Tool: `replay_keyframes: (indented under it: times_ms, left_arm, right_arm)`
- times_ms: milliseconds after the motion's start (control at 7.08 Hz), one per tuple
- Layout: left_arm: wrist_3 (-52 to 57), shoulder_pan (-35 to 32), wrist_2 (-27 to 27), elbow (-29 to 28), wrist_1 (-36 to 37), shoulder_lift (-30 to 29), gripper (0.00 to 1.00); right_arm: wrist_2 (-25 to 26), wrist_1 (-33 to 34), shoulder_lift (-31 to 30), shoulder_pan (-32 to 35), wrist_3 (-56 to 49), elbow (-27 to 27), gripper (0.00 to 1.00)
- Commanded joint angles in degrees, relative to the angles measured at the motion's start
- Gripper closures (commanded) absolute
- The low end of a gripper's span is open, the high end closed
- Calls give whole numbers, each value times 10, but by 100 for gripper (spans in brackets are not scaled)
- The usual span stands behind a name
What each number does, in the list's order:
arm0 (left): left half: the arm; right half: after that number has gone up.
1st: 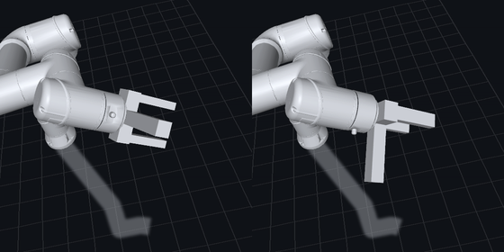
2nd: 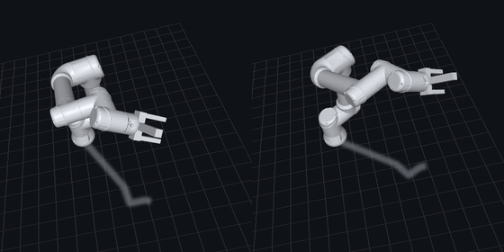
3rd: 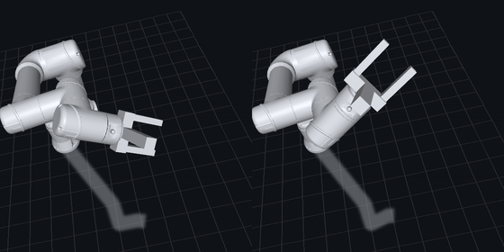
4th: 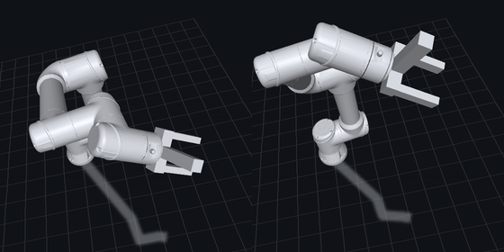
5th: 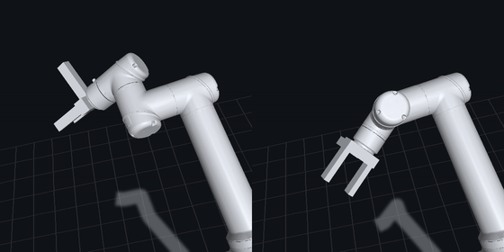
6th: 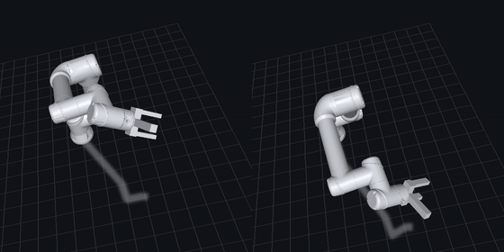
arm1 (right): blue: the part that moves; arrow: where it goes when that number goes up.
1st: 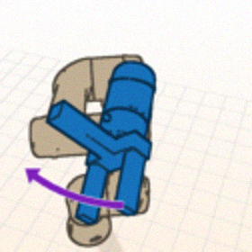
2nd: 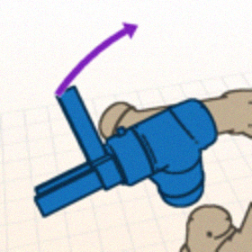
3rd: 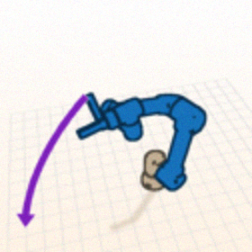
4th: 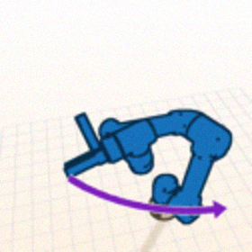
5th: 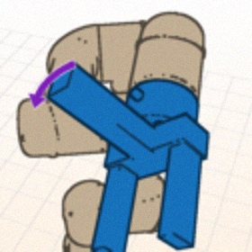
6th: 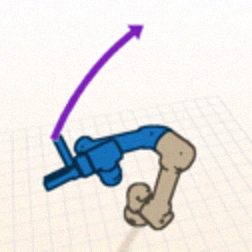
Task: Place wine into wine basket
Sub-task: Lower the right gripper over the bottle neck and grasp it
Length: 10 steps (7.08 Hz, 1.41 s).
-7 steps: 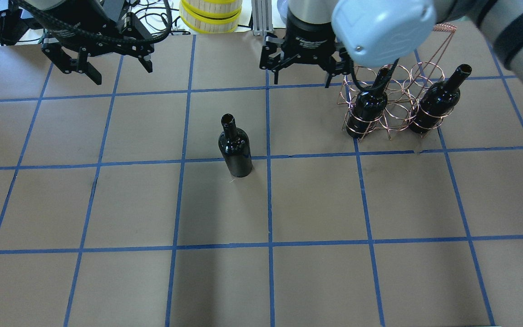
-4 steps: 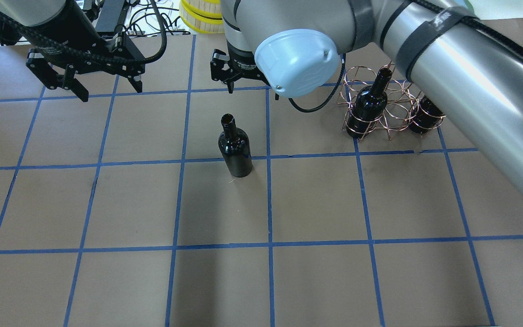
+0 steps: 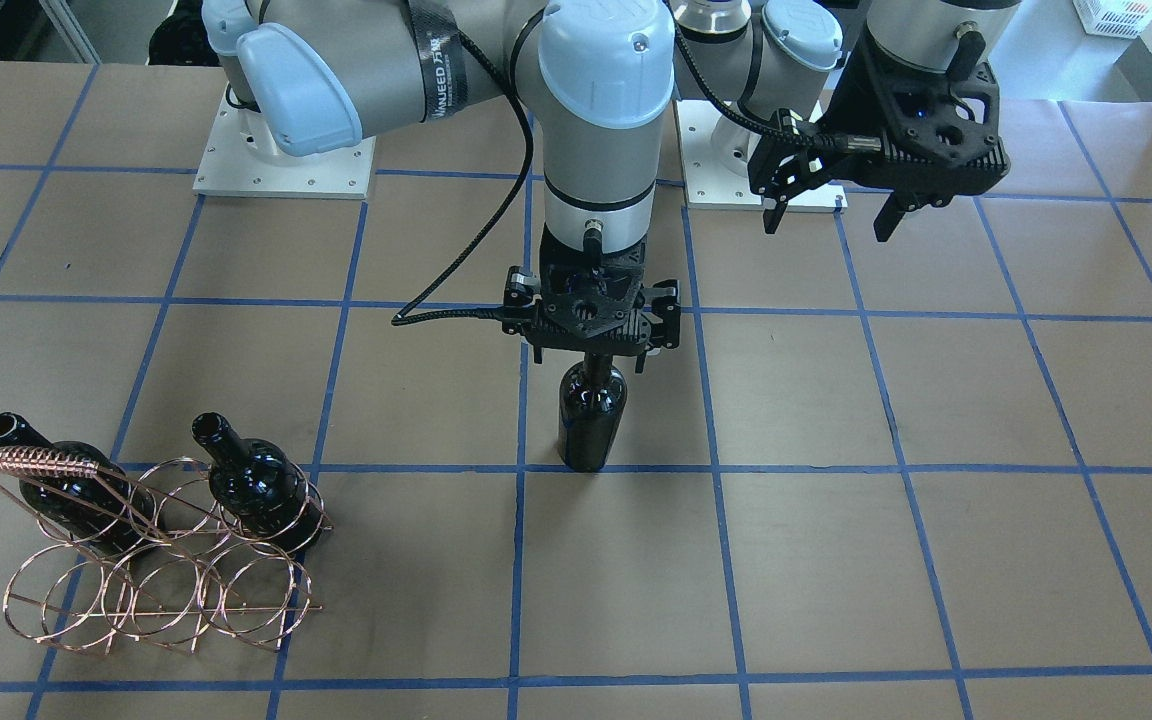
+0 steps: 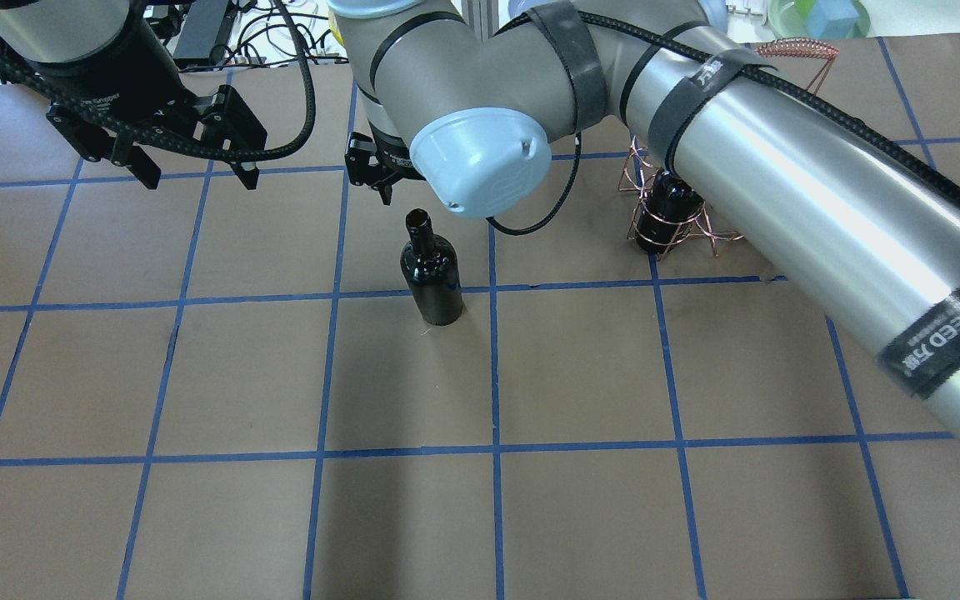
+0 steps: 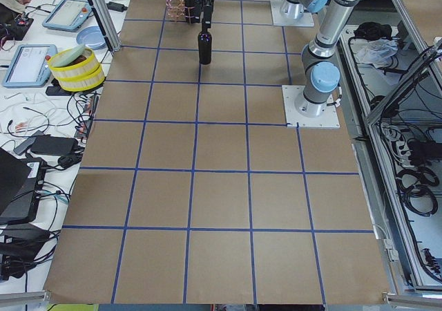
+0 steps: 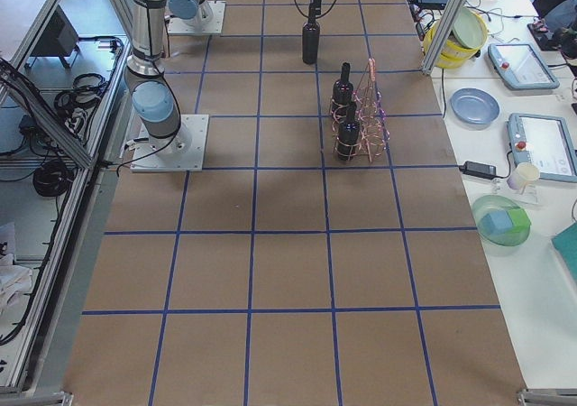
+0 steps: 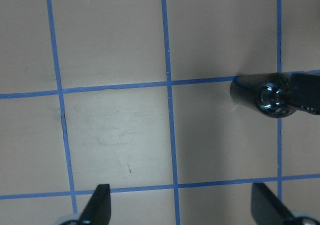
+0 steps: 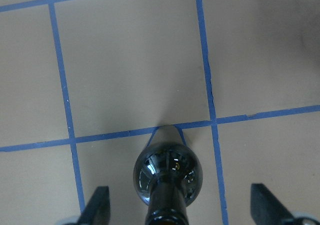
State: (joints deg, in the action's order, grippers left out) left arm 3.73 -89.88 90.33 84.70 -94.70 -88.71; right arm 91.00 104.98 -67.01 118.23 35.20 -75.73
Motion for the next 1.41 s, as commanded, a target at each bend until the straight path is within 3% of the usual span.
replay_keyframes:
  times_ms: [0, 282, 706, 847, 989, 1271]
  left_arm:
    - [0, -3, 3, 0, 0, 3, 0]
    - [5, -3, 5, 0, 0, 4, 0]
    - [5, -3, 4, 1, 0, 4, 0]
    - [5, -4, 4, 0, 0, 4, 0]
    - [5, -4, 5, 0, 0, 4, 0]
    - [5, -4, 5, 0, 0, 4, 0]
  right_arm:
    - [-6, 14, 7, 3, -6, -15, 6]
    - [-8, 13, 17, 3, -4, -17, 14]
    - [-10, 8, 15, 6, 0, -28, 66]
    - [-10, 8, 15, 6, -3, -37, 74]
    - [-10, 11, 15, 7, -7, -40, 89]
    - [-9, 12, 8, 7, 0, -36, 95]
